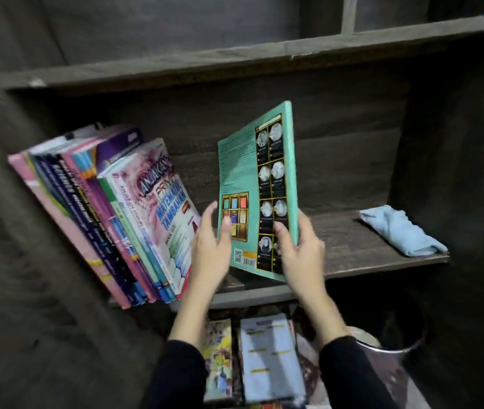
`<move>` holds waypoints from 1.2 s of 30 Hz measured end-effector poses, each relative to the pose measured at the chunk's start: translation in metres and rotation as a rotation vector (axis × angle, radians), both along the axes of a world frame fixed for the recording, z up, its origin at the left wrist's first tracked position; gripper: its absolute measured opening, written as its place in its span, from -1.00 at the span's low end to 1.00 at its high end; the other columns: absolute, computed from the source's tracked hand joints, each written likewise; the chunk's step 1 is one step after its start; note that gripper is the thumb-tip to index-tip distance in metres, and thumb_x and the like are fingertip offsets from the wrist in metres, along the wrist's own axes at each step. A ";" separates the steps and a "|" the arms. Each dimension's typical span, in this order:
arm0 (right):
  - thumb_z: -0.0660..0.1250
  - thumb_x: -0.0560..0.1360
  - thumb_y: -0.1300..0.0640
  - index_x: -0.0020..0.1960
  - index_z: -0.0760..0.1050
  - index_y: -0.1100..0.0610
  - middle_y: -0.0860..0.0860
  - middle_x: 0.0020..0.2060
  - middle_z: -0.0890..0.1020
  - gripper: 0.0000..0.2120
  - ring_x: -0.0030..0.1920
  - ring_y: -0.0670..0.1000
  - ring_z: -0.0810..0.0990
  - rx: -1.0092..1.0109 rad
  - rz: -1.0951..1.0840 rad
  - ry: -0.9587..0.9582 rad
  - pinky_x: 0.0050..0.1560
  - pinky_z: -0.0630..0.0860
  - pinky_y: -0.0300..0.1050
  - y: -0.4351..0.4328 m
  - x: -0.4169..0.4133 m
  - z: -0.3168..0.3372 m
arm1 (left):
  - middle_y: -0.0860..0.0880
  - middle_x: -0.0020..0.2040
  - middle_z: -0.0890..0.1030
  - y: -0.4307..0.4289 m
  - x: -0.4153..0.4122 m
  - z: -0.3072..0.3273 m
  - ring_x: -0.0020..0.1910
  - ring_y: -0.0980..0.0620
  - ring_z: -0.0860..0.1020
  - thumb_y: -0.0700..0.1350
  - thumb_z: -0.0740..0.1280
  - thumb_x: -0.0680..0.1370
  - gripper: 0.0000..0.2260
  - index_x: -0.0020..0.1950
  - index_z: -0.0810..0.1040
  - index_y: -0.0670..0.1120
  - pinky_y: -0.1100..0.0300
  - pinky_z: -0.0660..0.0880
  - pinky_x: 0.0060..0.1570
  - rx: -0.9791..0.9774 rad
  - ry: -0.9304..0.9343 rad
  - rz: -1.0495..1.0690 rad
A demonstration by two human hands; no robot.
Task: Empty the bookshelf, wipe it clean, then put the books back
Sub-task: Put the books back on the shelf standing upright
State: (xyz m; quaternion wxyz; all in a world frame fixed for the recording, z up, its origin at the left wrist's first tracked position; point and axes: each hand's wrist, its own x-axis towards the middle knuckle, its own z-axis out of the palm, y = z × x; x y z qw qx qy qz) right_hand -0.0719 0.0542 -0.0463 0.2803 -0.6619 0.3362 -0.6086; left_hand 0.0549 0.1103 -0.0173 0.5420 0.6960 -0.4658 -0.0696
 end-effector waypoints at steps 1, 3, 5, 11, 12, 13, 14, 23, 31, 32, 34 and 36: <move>0.26 0.58 0.09 0.33 0.44 0.20 0.14 -0.16 0.67 -0.64 -0.23 0.18 0.62 -0.050 -0.028 0.023 -0.18 0.46 -0.08 0.008 0.014 -0.005 | 0.02 0.45 0.32 0.001 0.002 0.012 0.38 0.06 0.34 0.06 0.15 0.61 -0.53 0.50 0.18 0.01 0.07 0.29 0.37 -0.038 -0.023 -0.016; 0.15 0.60 0.00 0.35 0.38 0.16 0.20 -0.28 0.66 -0.61 -0.42 0.20 0.60 -0.213 -0.049 0.080 -0.45 0.48 -0.01 0.021 0.042 -0.013 | 0.05 0.49 0.24 0.003 0.006 0.038 0.38 0.22 0.25 0.11 0.25 0.56 -0.40 0.53 0.11 0.01 0.29 0.22 0.35 -0.117 -0.031 -0.077; 0.03 0.64 -0.03 0.32 0.33 0.15 0.17 -0.34 0.66 -0.65 -0.54 0.13 0.56 -0.340 -0.055 0.129 -0.60 0.41 -0.12 0.034 0.067 -0.016 | 0.05 0.54 0.09 0.006 0.012 0.063 0.45 0.24 0.11 0.19 0.39 0.44 -0.17 0.55 -0.01 0.03 0.32 0.11 0.40 -0.194 -0.047 -0.099; 0.04 0.64 0.06 0.28 0.33 0.18 0.13 -0.33 0.68 -0.71 -0.50 0.09 0.58 -0.446 -0.022 0.082 -0.50 0.41 -0.11 0.067 0.122 -0.030 | 0.00 0.55 -0.04 0.034 0.045 0.085 0.50 0.14 -0.04 -0.40 0.30 0.39 -0.13 0.55 -0.14 -0.09 0.29 -0.04 0.46 -0.284 -0.373 0.069; 0.10 0.57 0.09 0.27 0.32 0.18 0.14 -0.29 0.69 -0.70 -0.48 0.10 0.60 -0.438 0.004 0.105 -0.51 0.41 -0.12 0.071 0.129 -0.033 | -0.01 0.55 0.00 0.043 0.051 0.083 0.50 0.12 0.00 -0.38 0.29 0.38 -0.13 0.55 -0.14 -0.06 0.22 -0.02 0.48 -0.268 -0.387 0.096; 0.13 0.50 0.10 0.27 0.32 0.16 0.15 -0.24 0.69 -0.65 -0.45 0.12 0.61 -0.419 0.043 0.144 -0.53 0.42 -0.13 0.074 0.133 -0.036 | -0.02 0.55 0.03 0.050 0.057 0.080 0.52 0.07 0.01 -0.33 0.29 0.38 -0.13 0.55 -0.13 -0.03 0.06 -0.03 0.51 -0.235 -0.419 0.150; 0.14 0.47 0.08 0.28 0.30 0.14 0.15 -0.18 0.70 -0.61 -0.43 0.14 0.62 -0.385 0.093 0.188 -0.54 0.43 -0.14 0.077 0.136 -0.039 | -0.02 0.55 0.04 0.057 0.064 0.076 0.53 0.02 -0.02 -0.26 0.32 0.37 -0.12 0.55 -0.11 -0.02 -0.06 -0.14 0.49 -0.182 -0.476 0.237; 0.37 0.52 0.16 0.50 -0.02 -0.25 -0.01 0.49 0.25 -0.23 0.42 0.05 0.33 0.126 0.678 0.349 0.39 0.29 -0.04 0.062 0.133 -0.048 | -0.03 0.33 0.41 0.082 0.096 0.073 0.43 -0.04 0.24 0.01 0.43 0.35 -0.35 0.39 0.29 -0.06 -0.14 -0.18 0.44 -0.007 -0.877 0.364; 0.52 0.37 0.20 0.55 0.01 -0.07 -0.02 0.51 0.19 -0.05 0.48 -0.01 0.16 0.339 0.774 0.643 0.36 0.11 -0.21 0.038 0.106 -0.051 | 0.07 0.56 0.03 0.094 0.104 0.088 0.53 0.05 -0.14 0.26 0.50 0.25 -0.05 0.50 0.10 0.03 -0.17 -0.20 0.42 0.272 -0.848 0.200; 0.51 0.38 0.20 0.56 0.02 -0.04 0.00 0.50 0.21 -0.07 0.48 0.00 0.18 0.333 0.757 0.661 0.33 0.11 -0.25 0.038 0.107 -0.052 | 0.07 0.55 0.05 0.094 0.104 0.089 0.53 0.06 -0.10 0.23 0.51 0.24 -0.03 0.51 0.09 0.03 -0.17 -0.16 0.43 0.283 -0.846 0.202; 0.48 0.41 0.21 0.56 0.03 -0.03 0.03 0.48 0.26 -0.11 0.47 0.04 0.22 0.332 0.722 0.681 0.36 0.15 -0.20 0.039 0.112 -0.055 | 0.06 0.52 0.15 0.092 0.104 0.088 0.51 0.06 0.04 0.20 0.54 0.22 -0.02 0.50 0.12 0.01 -0.15 0.03 0.41 0.257 -0.851 0.227; 0.46 0.44 0.20 0.54 0.10 0.00 0.07 0.44 0.35 -0.20 0.44 0.09 0.30 0.341 0.649 0.687 0.39 0.23 -0.06 0.040 0.118 -0.061 | 0.02 0.49 0.21 0.087 0.102 0.085 0.49 0.01 0.11 0.17 0.54 0.22 -0.02 0.51 0.14 -0.03 -0.08 0.17 0.34 0.221 -0.868 0.279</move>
